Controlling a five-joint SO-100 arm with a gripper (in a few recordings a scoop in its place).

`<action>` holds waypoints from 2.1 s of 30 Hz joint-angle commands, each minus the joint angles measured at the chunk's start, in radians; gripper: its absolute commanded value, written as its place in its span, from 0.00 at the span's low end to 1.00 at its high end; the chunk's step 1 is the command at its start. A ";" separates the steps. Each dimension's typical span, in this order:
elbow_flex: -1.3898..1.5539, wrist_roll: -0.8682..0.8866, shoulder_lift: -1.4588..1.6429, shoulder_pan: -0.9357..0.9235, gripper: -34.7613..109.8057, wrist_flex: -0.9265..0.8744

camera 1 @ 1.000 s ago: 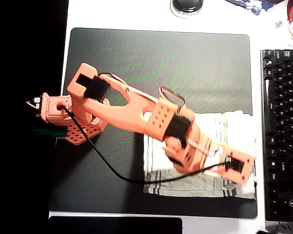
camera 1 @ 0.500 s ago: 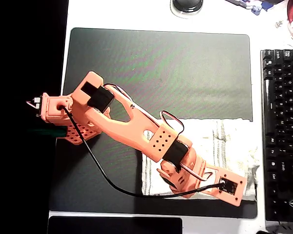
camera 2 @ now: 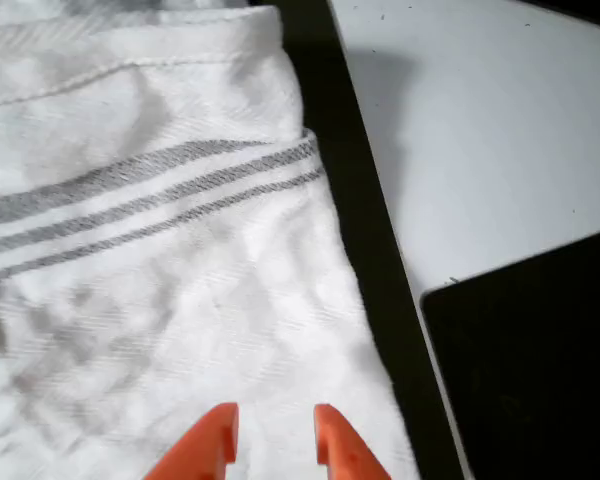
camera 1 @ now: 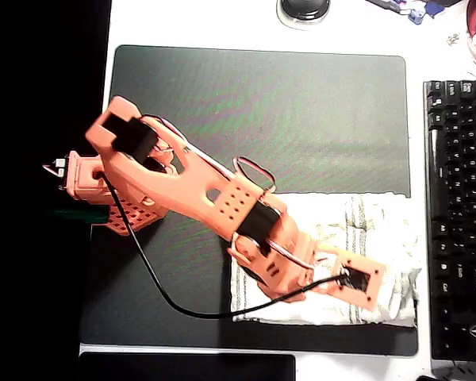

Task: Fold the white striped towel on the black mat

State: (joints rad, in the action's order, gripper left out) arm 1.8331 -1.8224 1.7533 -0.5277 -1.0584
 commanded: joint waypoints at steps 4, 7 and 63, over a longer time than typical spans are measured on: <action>0.103 0.067 0.173 0.149 0.31 -0.110; 0.150 0.118 0.184 0.245 0.32 -0.141; -0.442 0.267 -0.534 0.390 0.31 0.224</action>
State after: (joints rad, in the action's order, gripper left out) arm 1.5294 -1.5309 1.2793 -0.1197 -0.8330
